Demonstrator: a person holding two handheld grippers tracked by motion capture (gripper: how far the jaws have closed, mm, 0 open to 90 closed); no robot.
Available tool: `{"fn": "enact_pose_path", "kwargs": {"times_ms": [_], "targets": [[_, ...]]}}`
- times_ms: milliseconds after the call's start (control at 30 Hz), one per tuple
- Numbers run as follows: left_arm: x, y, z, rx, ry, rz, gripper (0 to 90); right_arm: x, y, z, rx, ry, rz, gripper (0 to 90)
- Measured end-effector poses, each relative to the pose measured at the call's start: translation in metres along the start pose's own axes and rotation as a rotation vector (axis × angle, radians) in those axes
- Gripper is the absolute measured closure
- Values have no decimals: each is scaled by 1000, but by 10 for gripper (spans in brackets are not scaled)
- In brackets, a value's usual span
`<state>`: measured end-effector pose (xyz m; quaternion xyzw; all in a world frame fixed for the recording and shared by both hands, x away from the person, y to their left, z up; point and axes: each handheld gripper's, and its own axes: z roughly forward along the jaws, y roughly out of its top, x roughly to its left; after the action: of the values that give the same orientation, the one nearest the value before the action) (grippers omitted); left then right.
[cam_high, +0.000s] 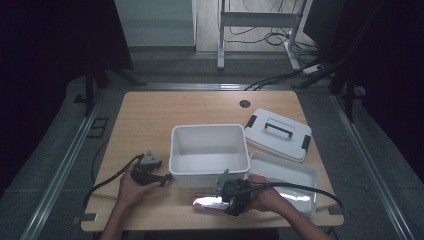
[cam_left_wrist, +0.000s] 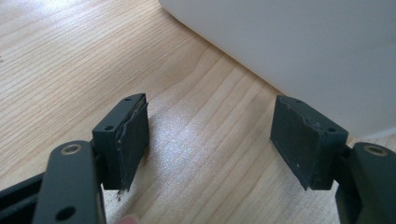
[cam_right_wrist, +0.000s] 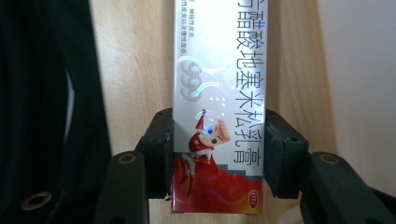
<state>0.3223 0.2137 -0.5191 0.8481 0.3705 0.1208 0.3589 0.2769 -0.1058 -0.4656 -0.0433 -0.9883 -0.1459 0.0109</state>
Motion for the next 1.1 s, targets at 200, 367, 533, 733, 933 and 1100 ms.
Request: {"fn": "enact_pose_path", "kwargs": {"times_ms": [200,367,533,733,933,1100], "targets": [[0,0,0,0,-1,-2,281,1,-3,-26,-75,10,5,509],[0,0,0,-1,0,-3,281,1,-7,-55,-151,12,2,509],[0,0,0,0,0,-4,281,0,-9,-71,-181,6,-9,509],[0,0,0,-2,3,-3,281,-5,-12,-91,-201,-28,-23,509],[-1,0,0,-1,4,-1,281,-16,-13,-110,-200,-64,-46,508],[-2,-1,-1,1,6,1,281,-27,-14,-122,-214,-81,-35,509]]}}
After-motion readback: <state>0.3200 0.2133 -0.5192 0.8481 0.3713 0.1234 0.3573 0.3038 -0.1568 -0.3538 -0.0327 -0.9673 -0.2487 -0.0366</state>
